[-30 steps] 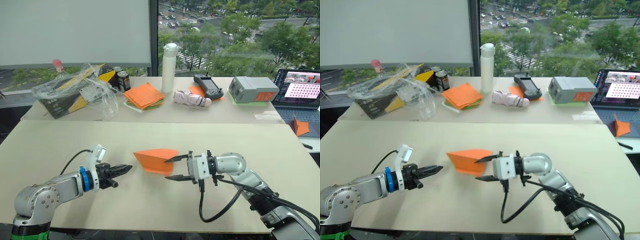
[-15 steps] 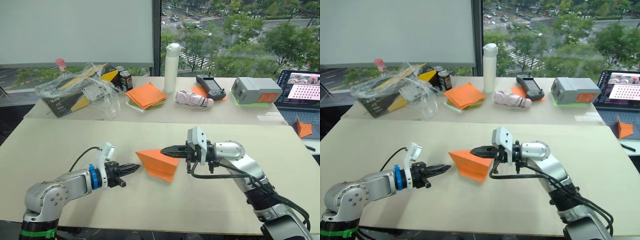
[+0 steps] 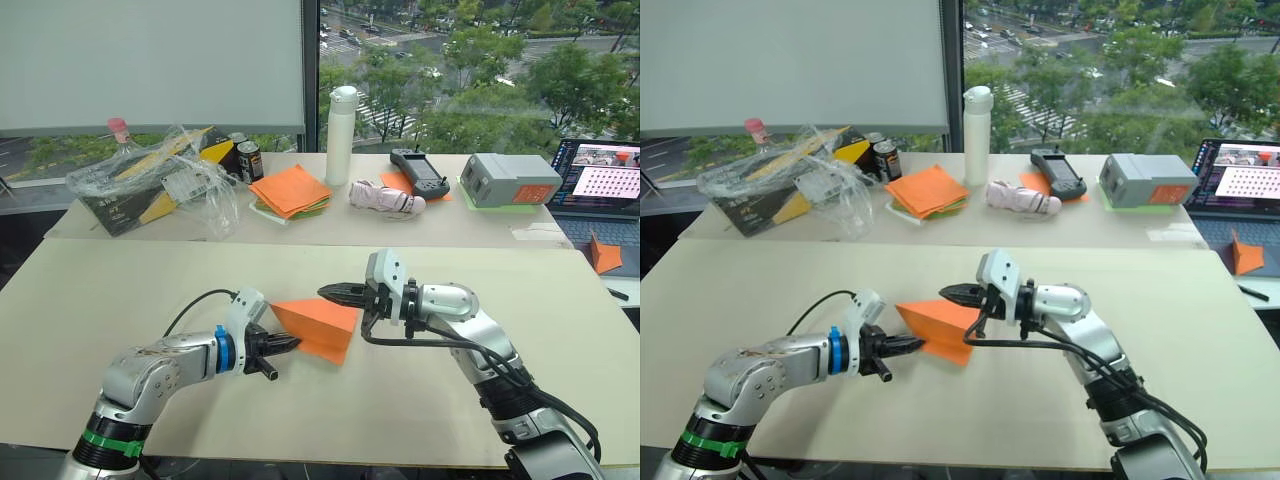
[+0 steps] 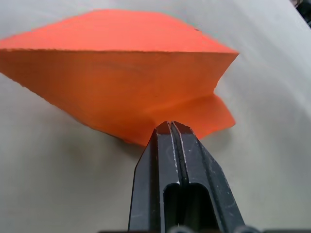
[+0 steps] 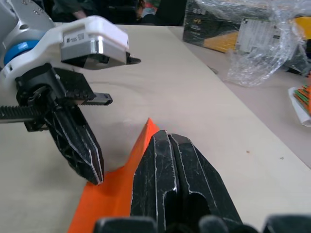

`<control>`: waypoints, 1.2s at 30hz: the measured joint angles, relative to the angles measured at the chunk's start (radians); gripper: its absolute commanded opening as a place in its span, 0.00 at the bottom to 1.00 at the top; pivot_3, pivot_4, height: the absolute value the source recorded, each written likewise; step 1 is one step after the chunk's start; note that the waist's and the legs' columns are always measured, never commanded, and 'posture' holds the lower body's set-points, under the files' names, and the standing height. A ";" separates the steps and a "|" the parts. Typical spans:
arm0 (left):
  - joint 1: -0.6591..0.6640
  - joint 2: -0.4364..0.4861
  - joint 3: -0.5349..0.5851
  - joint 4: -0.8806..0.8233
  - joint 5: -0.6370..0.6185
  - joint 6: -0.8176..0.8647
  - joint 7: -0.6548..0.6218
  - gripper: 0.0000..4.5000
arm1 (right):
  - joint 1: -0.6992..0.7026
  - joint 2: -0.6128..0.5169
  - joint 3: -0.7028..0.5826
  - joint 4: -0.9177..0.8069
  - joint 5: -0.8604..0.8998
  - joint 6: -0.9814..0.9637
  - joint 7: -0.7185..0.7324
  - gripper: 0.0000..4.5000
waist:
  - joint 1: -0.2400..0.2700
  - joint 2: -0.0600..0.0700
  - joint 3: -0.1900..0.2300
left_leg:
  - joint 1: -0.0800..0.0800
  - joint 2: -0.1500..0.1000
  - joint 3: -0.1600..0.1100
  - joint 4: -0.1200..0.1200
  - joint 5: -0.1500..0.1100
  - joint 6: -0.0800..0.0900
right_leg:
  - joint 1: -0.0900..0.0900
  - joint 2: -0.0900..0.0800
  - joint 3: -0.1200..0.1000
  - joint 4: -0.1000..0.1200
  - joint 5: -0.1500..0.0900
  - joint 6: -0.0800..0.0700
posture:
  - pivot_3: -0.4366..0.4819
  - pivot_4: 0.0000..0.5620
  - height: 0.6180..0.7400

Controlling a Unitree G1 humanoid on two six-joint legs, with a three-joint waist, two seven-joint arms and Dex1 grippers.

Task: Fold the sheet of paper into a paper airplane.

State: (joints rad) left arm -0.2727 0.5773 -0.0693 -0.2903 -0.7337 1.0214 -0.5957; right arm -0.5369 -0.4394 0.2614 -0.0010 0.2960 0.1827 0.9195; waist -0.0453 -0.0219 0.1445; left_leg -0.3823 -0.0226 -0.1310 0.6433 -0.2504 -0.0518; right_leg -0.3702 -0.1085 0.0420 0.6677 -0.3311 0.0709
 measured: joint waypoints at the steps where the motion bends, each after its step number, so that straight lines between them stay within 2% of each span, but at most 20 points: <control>1: -0.001 0.000 -0.012 0.001 0.010 -0.006 -0.009 0.00 | 0.000 0.000 0.000 0.002 -0.002 0.000 -0.002 0.00 | 0.000 0.000 0.000 | 0.000 0.000 0.000 0.000 0.000 0.000 | 0.000 0.000 0.000 0.000 0.000 0.000 | 0.48 0.27 1.00; 6: 0.013 0.000 -0.066 0.001 0.048 -0.021 -0.041 0.00 | 0.005 0.006 0.000 0.009 -0.020 0.011 -0.009 0.00 | -0.001 0.000 0.000 | 0.000 0.000 0.000 0.000 0.000 0.000 | 0.000 0.000 0.000 0.000 0.000 0.000 | 0.48 0.27 1.00; 36: 0.044 -0.014 -0.060 0.003 0.102 -0.066 -0.072 0.00 | 0.098 -0.061 0.095 -0.048 -0.143 0.086 0.094 0.00 | 0.001 0.000 0.000 | 0.002 0.000 0.000 0.001 0.000 0.000 | 0.001 0.000 0.000 0.003 0.000 0.000 | 0.48 0.27 1.00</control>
State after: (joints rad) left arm -0.2289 0.5631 -0.1293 -0.2870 -0.6319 0.9557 -0.6681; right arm -0.4392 -0.5001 0.3565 -0.0493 0.1533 0.2686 1.0138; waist -0.0447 -0.0219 0.1445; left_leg -0.3807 -0.0226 -0.1309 0.6441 -0.2505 -0.0517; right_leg -0.3697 -0.1085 0.0421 0.6705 -0.3312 0.0710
